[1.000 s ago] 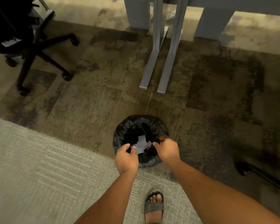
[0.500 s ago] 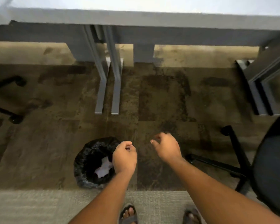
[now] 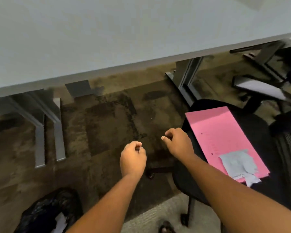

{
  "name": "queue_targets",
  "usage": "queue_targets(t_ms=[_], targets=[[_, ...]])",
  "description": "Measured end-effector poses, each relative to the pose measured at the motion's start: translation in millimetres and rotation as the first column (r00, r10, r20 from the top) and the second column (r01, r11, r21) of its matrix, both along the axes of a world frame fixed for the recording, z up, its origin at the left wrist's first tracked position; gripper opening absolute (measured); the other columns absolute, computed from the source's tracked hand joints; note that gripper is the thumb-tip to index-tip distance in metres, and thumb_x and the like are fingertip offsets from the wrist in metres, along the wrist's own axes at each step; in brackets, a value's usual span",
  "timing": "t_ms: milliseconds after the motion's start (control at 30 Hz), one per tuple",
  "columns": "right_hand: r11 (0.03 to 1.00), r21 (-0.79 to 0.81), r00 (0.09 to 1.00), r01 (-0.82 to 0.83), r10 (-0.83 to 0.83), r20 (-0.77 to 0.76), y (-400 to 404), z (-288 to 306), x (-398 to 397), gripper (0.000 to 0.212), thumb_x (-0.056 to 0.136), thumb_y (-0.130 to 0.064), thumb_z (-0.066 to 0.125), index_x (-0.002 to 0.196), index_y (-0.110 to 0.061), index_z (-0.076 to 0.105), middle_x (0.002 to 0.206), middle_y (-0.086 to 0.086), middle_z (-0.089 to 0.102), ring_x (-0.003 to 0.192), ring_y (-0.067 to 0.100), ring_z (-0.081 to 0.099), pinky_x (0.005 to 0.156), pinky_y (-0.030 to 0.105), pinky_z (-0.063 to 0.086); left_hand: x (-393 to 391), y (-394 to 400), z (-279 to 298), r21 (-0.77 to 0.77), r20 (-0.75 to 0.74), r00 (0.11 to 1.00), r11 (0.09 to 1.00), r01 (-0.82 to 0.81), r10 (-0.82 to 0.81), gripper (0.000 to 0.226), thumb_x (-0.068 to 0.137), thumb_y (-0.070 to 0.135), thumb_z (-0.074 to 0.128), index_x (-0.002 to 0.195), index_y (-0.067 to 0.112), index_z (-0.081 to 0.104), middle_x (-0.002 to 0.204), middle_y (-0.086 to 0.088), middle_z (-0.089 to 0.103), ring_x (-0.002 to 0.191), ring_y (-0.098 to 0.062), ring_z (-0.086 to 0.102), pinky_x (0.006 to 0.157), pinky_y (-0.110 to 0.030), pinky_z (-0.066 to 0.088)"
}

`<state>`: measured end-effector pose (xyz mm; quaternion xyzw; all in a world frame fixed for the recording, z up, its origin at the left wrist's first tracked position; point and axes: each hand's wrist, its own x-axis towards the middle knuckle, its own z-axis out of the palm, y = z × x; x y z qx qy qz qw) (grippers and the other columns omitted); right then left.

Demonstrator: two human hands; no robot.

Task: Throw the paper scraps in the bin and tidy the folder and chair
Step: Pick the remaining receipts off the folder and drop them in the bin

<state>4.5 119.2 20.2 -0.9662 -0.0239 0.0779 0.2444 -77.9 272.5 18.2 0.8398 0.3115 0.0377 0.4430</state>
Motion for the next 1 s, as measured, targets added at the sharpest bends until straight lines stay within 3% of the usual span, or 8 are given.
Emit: queue_targets(t_ms=[133,267,500,667,867,1000], targets=[[0.995,-0.018,0.995,0.096,-0.096,-0.010,-83.5,13.5,16.5,0.027,0.088,-0.035,0.068,0.107,-0.015,0.070,0.107,0.007,0.065,0.096,0.027,0.064,0.081,0.033,0.050,27.9,-71.1,8.2,0.021,0.032,0.987,0.988,0.155,-0.155,0.019,0.088,0.020,0.062,0.105,0.022,0.071,0.105,0.002,0.068,0.097,-0.017,0.064,0.084,-0.027,0.048],[0.977,-0.061,0.979,0.203,-0.205,-0.023,-156.2,13.8,18.8,0.029,0.089,-0.035,0.068,0.112,-0.017,0.068,0.114,0.005,0.065,0.098,0.023,0.063,0.083,0.032,0.049,41.8,-136.5,5.7,0.029,0.022,0.956,0.956,0.290,-0.291,0.025,0.090,0.023,0.060,0.113,0.024,0.067,0.110,0.005,0.066,0.097,-0.014,0.064,0.084,-0.028,0.052],[0.942,-0.112,0.942,0.316,-0.326,-0.082,-271.0,-4.8,5.5,0.034,0.087,-0.035,0.070,0.115,-0.015,0.066,0.113,0.007,0.064,0.097,0.023,0.062,0.081,0.033,0.048,46.9,-241.6,-15.7,0.015,-0.086,0.829,0.831,0.555,-0.552,0.039,0.085,0.030,0.063,0.123,0.022,0.061,0.124,0.000,0.061,0.108,-0.021,0.061,0.085,-0.035,0.055],[0.907,-0.148,0.897,0.395,-0.416,-0.151,-313.4,-24.4,-3.4,0.044,0.082,-0.038,0.075,0.119,-0.018,0.063,0.114,0.007,0.060,0.095,0.024,0.062,0.073,0.031,0.048,39.2,-290.5,-26.2,0.193,-0.155,0.696,0.669,0.717,-0.701,0.050,0.080,0.045,0.066,0.125,0.026,0.056,0.124,0.002,0.051,0.113,-0.019,0.046,0.090,-0.035,0.048],[0.900,-0.204,0.890,0.385,-0.421,-0.175,-330.1,-39.7,-9.3,0.058,0.080,-0.038,0.077,0.130,-0.020,0.055,0.121,0.008,0.054,0.099,0.025,0.061,0.068,0.028,0.043,26.9,-322.8,-33.2,0.288,-0.228,0.464,0.395,0.872,-0.856,0.070,0.064,0.075,0.063,0.116,0.029,0.055,0.116,0.002,0.056,0.103,-0.020,0.049,0.076,-0.035,0.046],[0.911,-0.249,0.901,0.328,-0.381,-0.208,-329.0,-43.8,-11.2,0.060,0.083,-0.039,0.074,0.135,-0.021,0.049,0.125,0.008,0.052,0.103,0.025,0.060,0.069,0.027,0.042,22.1,-333.3,-39.9,0.299,-0.260,0.380,0.300,0.906,-0.888,0.072,0.066,0.071,0.067,0.120,0.026,0.050,0.115,0.000,0.056,0.102,-0.021,0.049,0.069,-0.035,0.044]])
